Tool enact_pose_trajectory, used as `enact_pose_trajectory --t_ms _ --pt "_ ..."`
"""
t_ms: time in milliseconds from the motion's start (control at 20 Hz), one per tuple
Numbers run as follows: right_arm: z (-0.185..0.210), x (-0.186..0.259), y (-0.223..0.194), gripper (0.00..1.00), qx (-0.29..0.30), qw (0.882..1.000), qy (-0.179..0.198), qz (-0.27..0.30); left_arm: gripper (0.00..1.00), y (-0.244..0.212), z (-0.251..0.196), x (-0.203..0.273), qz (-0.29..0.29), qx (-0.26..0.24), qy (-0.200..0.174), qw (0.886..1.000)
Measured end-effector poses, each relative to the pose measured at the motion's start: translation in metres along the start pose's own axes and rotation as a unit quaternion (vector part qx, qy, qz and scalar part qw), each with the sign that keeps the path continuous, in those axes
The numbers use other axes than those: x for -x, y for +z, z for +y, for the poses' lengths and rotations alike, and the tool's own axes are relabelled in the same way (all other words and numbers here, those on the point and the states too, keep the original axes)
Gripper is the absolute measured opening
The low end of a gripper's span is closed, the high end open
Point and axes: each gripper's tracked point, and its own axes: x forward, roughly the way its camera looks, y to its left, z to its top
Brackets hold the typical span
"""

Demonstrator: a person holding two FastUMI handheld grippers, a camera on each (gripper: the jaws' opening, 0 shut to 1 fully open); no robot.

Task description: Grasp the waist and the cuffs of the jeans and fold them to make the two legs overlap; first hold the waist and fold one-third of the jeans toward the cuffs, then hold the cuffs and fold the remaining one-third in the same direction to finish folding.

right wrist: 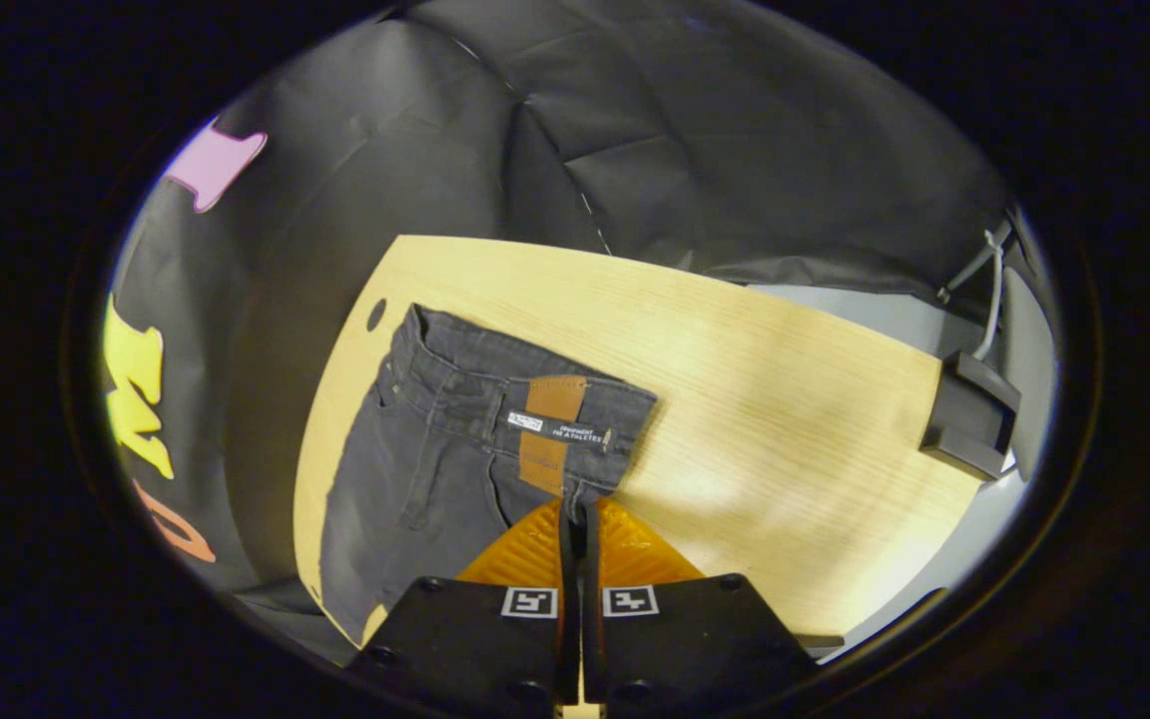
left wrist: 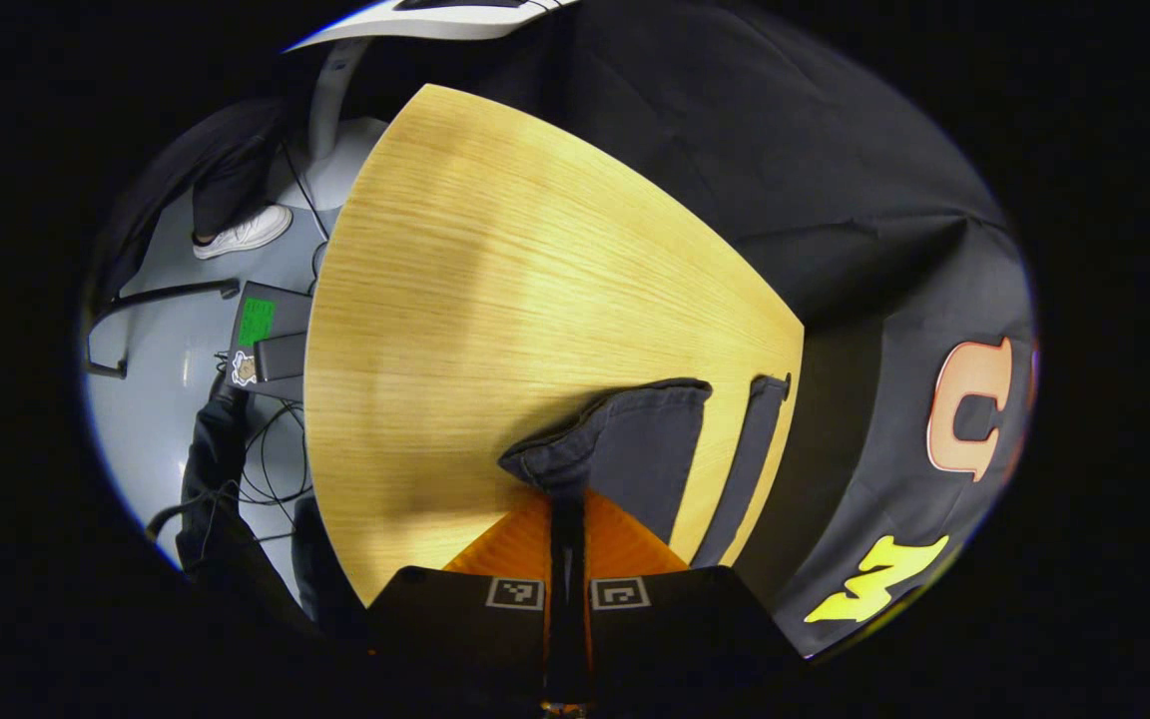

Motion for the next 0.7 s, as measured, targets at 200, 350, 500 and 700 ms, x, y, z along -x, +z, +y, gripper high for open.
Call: enact_pose_trajectory --t_ms 200,350,500,700 --pt "0.041 0.021 0.017 0.02 -0.029 0.998 0.064 0.007 0.03 -0.002 -0.074 0.015 0.012 0.091 -0.067 0.993" --pt "0.073 0.028 0.032 0.02 -0.066 0.990 0.123 0.020 0.04 -0.009 -0.125 0.015 0.031 0.077 -0.092 0.992" --pt "0.111 0.019 0.043 0.00 -0.077 0.983 0.163 0.031 0.04 -0.008 -0.172 -0.002 0.042 0.082 -0.096 0.991" --pt "0.154 -0.004 0.061 0.02 -0.090 0.976 0.197 0.027 0.03 -0.014 -0.225 -0.043 0.062 0.087 -0.100 0.989"
